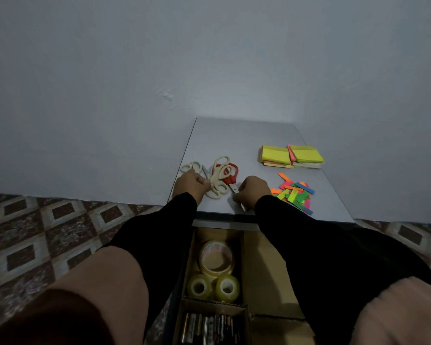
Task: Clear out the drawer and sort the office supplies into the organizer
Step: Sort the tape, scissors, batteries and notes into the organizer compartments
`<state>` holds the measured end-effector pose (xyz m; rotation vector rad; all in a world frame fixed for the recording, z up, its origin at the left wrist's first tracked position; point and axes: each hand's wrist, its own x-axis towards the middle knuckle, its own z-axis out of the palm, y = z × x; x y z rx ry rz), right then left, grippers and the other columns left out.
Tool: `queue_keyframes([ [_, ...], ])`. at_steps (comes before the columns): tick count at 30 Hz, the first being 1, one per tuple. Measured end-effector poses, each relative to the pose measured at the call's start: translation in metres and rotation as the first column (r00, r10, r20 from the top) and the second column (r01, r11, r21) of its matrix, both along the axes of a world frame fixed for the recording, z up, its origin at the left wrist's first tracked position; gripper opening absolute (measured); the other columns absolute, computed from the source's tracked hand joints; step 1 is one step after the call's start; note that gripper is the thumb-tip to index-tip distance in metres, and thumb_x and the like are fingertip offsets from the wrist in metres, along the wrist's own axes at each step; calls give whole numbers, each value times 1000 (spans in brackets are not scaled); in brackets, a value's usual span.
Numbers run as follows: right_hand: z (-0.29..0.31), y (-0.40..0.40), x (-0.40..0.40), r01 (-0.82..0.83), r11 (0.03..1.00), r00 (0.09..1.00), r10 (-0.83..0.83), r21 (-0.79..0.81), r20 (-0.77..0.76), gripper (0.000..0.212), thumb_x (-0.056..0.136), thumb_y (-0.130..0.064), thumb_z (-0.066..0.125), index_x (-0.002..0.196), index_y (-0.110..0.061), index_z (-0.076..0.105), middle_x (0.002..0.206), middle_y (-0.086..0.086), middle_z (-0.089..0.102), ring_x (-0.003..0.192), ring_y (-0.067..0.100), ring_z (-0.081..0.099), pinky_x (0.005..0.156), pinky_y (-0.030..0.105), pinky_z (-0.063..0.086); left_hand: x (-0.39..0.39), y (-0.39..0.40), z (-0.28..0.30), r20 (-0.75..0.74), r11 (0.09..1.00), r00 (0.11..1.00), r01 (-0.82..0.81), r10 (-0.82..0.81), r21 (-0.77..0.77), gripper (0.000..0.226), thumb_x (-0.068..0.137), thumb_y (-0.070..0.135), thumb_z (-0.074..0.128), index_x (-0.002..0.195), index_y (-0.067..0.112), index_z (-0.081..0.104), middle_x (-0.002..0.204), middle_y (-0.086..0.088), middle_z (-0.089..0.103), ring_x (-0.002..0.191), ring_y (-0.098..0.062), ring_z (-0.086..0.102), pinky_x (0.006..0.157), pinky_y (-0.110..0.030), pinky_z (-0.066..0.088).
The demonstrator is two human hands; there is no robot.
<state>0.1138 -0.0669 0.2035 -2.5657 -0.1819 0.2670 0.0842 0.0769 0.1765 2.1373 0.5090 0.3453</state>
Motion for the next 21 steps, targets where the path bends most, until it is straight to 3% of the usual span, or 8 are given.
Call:
queue_keyframes([
  [4, -3, -2, 3, 67, 995, 998, -66, 69, -15, 25, 84, -11, 62, 107, -2, 64, 107, 11, 65, 96, 22, 61, 78, 25, 49, 0, -1, -1, 11, 1000, 1000, 15, -15, 2, 13, 81, 17, 71, 75, 10, 61, 80, -3, 62, 83, -18, 58, 81, -27, 47],
  [7, -1, -5, 2, 123, 981, 991, -115, 151, -64, 20, 85, -7, 61, 103, 0, 67, 104, 14, 67, 91, 23, 63, 84, 29, 54, 0, -3, 3, 43, 1000, 999, 7, -6, -20, 22, 81, 14, 70, 65, 15, 55, 79, -3, 62, 78, -16, 56, 74, -24, 45],
  [11, 7, -10, -1, 164, 959, 987, -159, 232, -40, 18, 85, -4, 61, 100, 2, 68, 101, 15, 68, 92, 26, 65, 85, 38, 55, -4, -9, 11, 107, 996, 994, -25, 34, -82, 21, 78, 12, 74, 63, 9, 59, 75, -7, 62, 72, -18, 55, 68, -24, 44],
  [15, 16, -18, -9, 176, 950, 984, -177, 257, -18, 18, 84, -3, 62, 101, 1, 66, 102, 14, 67, 92, 26, 65, 86, 38, 55, -17, -15, 23, 170, 984, 982, -48, 78, -174, 16, 78, 15, 74, 74, 2, 66, 70, -5, 59, 71, -17, 53, 60, -19, 37],
  [19, 26, -33, -31, 157, 953, 988, -154, 260, -30, 22, 87, -4, 59, 108, 1, 64, 102, 13, 65, 86, 21, 60, 88, 33, 53, -37, -18, 29, 128, 939, 990, -19, 66, -343, 15, 76, 19, 77, 78, 8, 68, 82, -6, 65, 78, -17, 56, 75, -26, 46],
  [21, 28, -43, -45, 149, 949, 989, -139, 278, -57, 21, 88, -5, 58, 108, 0, 64, 91, 8, 63, 83, 20, 59, 86, 31, 53, -52, -20, 27, 100, 918, 994, 8, 34, -397, 13, 74, 21, 78, 74, 12, 68, 82, -4, 67, 79, -17, 58, 80, -30, 50],
])
